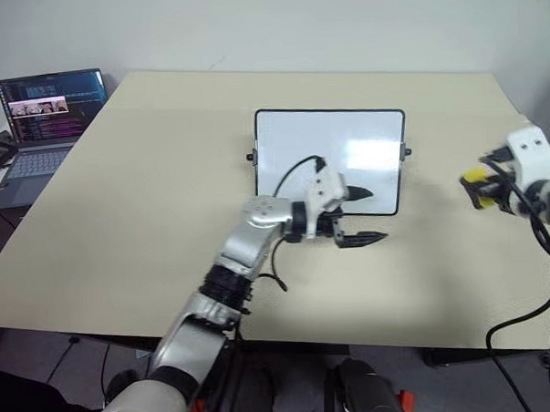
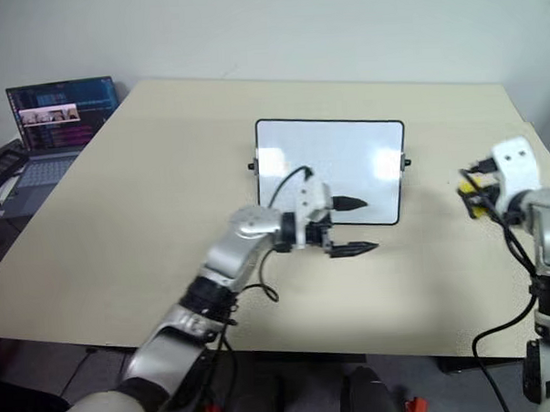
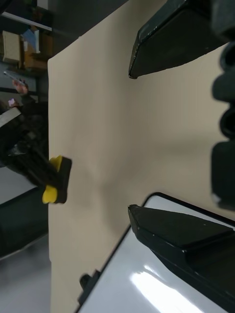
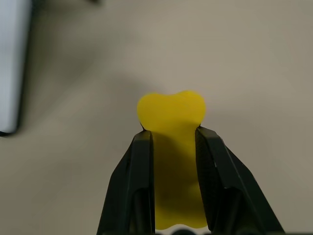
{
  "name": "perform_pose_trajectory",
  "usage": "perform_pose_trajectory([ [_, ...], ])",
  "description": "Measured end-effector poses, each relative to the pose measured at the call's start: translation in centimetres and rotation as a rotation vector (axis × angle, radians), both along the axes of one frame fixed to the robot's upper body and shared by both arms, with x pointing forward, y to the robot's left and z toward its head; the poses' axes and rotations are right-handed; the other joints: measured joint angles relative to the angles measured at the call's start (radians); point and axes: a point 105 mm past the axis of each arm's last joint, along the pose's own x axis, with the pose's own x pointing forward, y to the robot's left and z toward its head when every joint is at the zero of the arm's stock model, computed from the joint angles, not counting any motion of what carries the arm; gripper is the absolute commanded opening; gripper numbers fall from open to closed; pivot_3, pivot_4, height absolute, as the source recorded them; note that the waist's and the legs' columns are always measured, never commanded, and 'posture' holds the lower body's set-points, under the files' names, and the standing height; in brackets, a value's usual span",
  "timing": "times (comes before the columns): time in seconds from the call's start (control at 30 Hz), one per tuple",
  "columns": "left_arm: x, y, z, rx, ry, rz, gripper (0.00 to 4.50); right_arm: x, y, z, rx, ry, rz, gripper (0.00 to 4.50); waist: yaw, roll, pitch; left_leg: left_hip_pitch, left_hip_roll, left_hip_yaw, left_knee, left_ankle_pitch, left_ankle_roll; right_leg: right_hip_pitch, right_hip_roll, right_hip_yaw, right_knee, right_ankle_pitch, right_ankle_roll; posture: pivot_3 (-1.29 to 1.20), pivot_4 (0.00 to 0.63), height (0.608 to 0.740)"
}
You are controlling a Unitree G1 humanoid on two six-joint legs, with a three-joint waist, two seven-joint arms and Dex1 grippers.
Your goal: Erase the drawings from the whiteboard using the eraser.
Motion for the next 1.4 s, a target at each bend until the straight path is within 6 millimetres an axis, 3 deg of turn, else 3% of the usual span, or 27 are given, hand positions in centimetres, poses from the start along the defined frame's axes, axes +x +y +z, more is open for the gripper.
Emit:
perform_pose_trajectory([
  [0.2, 0.8, -2.3, -1.0, -0.026, -0.021, 0.06, 4.5, -0.3, -2.5, -2.6, 0.044, 0.061, -0.103, 0.82, -0.019, 0.001, -0.001, 0.001, 0.0, 0.001, 0.0, 0.0, 0.0, 0.001, 0.0, 0.001, 0.0, 0.0, 0.001, 0.0, 0.15, 0.74],
  [0.33, 0.8, -2.5, -1.4, -0.023, -0.021, 0.068, 4.5, -0.7, -3.6, -4.4, 0.05, 0.11, -0.144, 0.82, -0.021, 0.003, -0.001, 0.002, 0.0, 0.002, 0.0, 0.0, 0.0, 0.001, 0.0, 0.002, 0.0, 0.0, 0.001, 0.0, 0.15, 0.74],
  [0.63, 0.9, -2.1, -1.4, -0.018, -0.022, 0.06, 4.5, -0.2, -4.7, -5.4, 0.081, 0.12, -0.172, 3.69, -0.02, 0.003, -0.001, 0.002, 0.0, 0.002, 0.0, 0.0, 0.0, 0.001, 0.0, 0.002, 0.0, 0.001, 0.002, 0.0, 0.15, 0.74],
  [0.9, 0.9, -1.9, -1.3, -0.017, -0.02, 0.061, 4.5, 0.0, -4.3, -4.8, 0.121, 0.111, -0.149, 3.98, -0.02, 0.003, -0.001, 0.002, 0.0, 0.002, 0.0, 0.0, 0.0, 0.001, 0.0, 0.002, 0.0, 0.001, 0.002, 0.0, 0.15, 0.74],
  [1.0, 1.2, -1.2, -1.1, -0.011, -0.024, 0.078, 4.5, -0.1, -4.4, -3.2, 0.081, 0.081, -0.139, 3.98, -0.021, 0.003, -0.001, 0.002, 0.0, 0.002, 0.0, 0.0, 0.0, 0.001, 0.0, 0.002, 0.0, 0.001, 0.002, 0.0, 0.15, 0.74],
  [1.13, 2.7, 1.8, 0.5, -0.07, -0.04, 0.188, 4.5, 1.2, -1.9, 1.1, 0.055, -0.079, -0.057, 3.98, -0.037, 0.004, -0.001, 0.002, 0.001, 0.002, 0.0, 0.0, 0.0, 0.001, 0.001, 0.003, 0.001, 0.001, 0.002, 0.0, 0.15, 0.74],
  [1.2, 4.6, 5.8, 2.8, -0.181, -0.086, 0.384, 4.5, 2.5, 1.2, 3.4, 0.092, -0.237, 0.028, 3.98, -0.051, 0.003, -0.001, 0.003, 0.003, 0.001, 0.0, 0.0, 0.0, 0.001, 0.002, 0.003, 0.001, 0.001, 0.002, 0.0, 0.15, 0.74],
  [1.3, 6.0, 10.3, 5.5, -0.298, -0.134, 0.596, 4.5, 3.3, 2.7, 2.6, 0.132, -0.285, 0.052, 3.98, -0.044, 0.003, -0.002, 0.002, 0.001, 0.001, 0.001, 0.0, 0.0, 0.002, 0.001, 0.002, 0.001, 0.001, 0.002, 0.0, 0.15, 0.74],
  [1.4, 6.7, 16.3, 6.2, -0.425, -0.12, 0.864, 4.5, 4.4, 3.8, 0.2, 0.19, -0.332, 0.046, 3.98, -0.041, 0.002, -0.002, 0.002, 0.0, 0.001, 0.002, 0.0, 0.0, 0.003, -0.001, 0.001, 0.0, 0.001, 0.003, 0.0, 0.15, 0.74],
])
